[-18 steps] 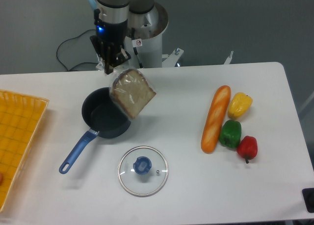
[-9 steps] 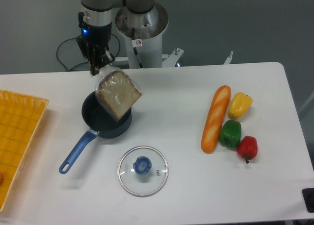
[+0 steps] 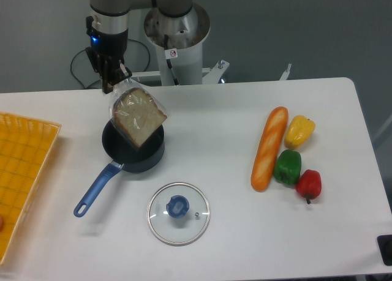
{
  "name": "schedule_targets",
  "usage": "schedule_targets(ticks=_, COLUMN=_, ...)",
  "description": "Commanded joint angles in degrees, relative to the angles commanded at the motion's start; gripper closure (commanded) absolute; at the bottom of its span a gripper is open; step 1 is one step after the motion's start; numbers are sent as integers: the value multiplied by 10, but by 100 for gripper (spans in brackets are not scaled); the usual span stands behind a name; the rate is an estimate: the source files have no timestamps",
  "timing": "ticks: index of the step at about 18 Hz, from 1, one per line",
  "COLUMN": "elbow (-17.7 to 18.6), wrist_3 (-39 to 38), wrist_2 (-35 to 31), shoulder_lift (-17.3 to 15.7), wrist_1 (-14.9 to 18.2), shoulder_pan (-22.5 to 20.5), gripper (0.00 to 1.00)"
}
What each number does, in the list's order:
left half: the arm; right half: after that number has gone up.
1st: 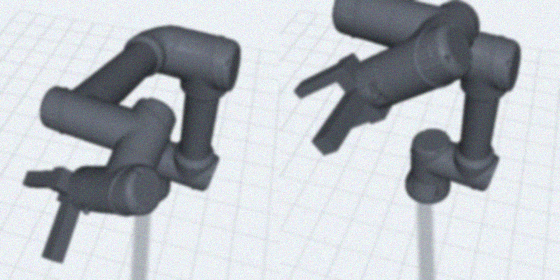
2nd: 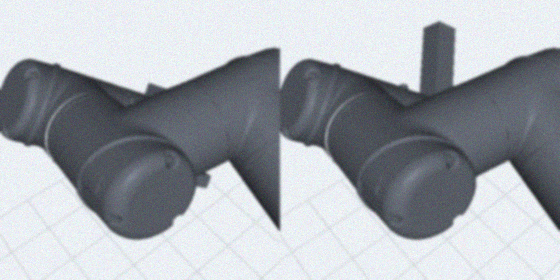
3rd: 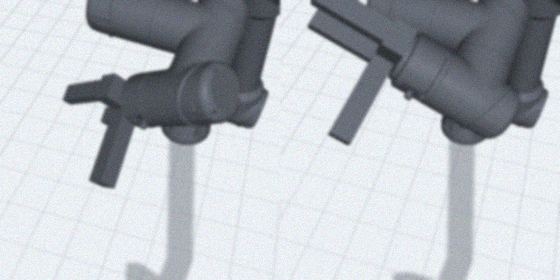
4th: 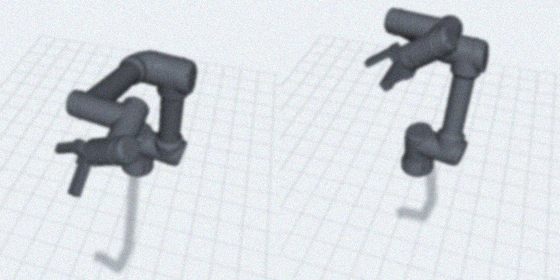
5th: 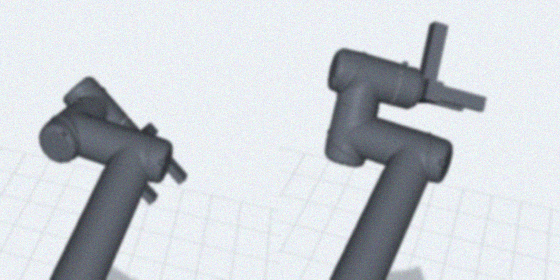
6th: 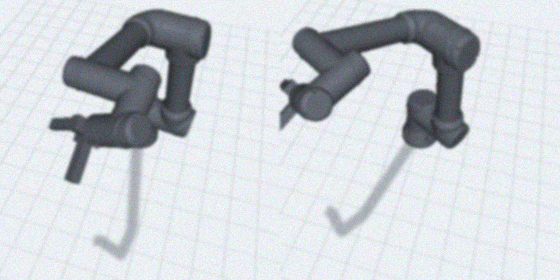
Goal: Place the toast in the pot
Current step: 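Lower the toast into the saucepan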
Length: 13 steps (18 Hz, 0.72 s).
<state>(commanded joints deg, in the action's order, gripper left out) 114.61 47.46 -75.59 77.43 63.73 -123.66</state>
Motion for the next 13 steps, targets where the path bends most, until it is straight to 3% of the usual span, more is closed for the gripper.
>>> schedule_targets(ticks=13, elbow=7, wrist_3=-4, wrist_2=-1, shoulder_lift=19, wrist_1=-25, shoulder_pan=12, gripper=100)
